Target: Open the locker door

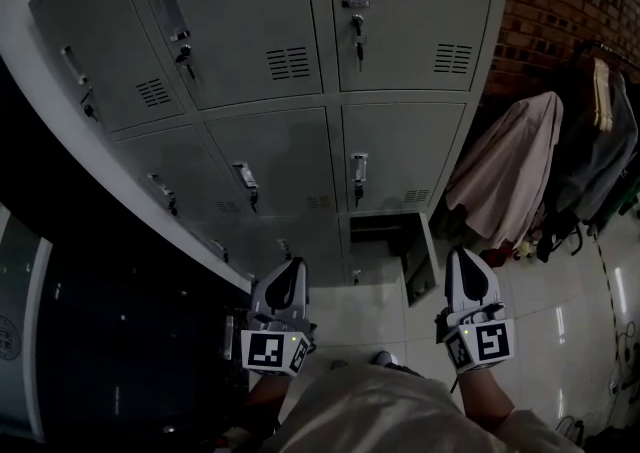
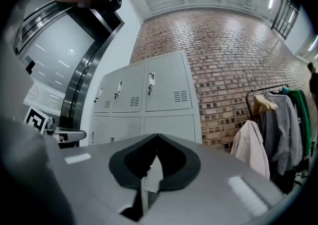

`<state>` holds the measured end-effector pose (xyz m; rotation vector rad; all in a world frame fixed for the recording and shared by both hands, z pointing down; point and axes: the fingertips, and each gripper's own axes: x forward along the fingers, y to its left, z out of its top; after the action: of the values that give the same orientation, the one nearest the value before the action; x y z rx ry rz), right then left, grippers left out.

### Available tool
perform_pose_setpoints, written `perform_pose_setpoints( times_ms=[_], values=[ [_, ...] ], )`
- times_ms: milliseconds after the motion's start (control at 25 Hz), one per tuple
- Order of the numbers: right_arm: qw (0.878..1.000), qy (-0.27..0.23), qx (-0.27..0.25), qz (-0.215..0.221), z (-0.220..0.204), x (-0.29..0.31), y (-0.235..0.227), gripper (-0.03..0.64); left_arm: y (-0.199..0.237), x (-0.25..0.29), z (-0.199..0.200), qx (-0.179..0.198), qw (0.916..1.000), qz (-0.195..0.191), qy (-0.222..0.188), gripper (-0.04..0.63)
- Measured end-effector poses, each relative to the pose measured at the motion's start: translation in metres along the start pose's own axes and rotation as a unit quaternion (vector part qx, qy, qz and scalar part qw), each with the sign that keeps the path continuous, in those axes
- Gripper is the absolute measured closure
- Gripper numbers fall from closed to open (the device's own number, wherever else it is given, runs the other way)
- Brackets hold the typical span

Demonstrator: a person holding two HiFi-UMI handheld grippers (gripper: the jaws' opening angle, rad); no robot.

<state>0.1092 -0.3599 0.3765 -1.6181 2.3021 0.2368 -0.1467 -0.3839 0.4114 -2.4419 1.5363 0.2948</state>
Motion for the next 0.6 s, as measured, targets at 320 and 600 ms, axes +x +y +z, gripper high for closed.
perform_pose_setpoints(
  times_ms=[320,600],
  values=[
    [1.0,0.016,0.022,-0.015,-0.01,-0.005,0.016,0.615,-0.004,-0.006,-0.013,-0.001,0.9991,-0.039,0.018,0.541],
    [0.999,0.035,0.018,-0.008,-0.011,-0.008,0.048,0.615,0.002,-0.025,-0.015,-0.013,0.9978,-0.059,0.03,0.541]
  ],
)
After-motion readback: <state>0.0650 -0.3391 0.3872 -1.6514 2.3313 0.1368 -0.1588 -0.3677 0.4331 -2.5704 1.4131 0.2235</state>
